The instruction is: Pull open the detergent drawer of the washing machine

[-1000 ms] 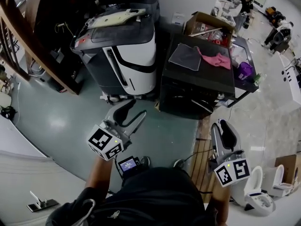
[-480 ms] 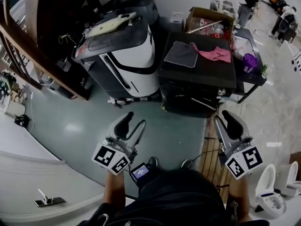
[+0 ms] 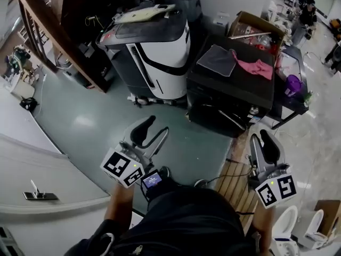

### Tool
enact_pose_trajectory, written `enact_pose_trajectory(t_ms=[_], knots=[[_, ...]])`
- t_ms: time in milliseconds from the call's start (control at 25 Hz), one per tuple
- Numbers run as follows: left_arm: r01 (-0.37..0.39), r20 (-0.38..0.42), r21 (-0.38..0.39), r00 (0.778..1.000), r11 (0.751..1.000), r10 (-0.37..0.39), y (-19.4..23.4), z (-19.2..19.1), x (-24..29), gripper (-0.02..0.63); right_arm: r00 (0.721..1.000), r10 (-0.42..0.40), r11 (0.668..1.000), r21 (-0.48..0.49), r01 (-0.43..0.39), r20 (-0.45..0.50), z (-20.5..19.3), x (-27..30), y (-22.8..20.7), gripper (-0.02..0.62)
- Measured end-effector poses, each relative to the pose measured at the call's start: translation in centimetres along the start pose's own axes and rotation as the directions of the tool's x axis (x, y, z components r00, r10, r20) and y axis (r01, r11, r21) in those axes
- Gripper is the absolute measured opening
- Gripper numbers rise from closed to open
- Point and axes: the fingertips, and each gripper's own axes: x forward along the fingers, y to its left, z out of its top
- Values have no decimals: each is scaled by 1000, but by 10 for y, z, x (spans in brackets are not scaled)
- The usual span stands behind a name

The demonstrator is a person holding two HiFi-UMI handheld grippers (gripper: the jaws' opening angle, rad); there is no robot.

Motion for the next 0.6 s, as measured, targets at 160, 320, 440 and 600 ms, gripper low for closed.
enact_pose_trajectory(t_ms=[160, 320, 440, 600], knots=[[6, -12, -1, 1000, 1000, -6, -2, -1, 8, 227, 1000, 0, 1000, 22, 0, -9, -8, -1, -3, 103], [44, -15, 3, 999, 999, -44, 0, 1, 26, 227, 999, -33, 999, 32, 33, -13, -12, 1, -9, 103], [82, -19, 3, 996, 997, -82, 9, 0, 41, 227, 998, -60, 998, 31, 60, -9, -12, 6, -9, 103], [151, -16, 8, 988, 988, -151, 25, 1, 67, 227, 993, -121, 992, 37, 121, -4, -14, 18, -14, 103]])
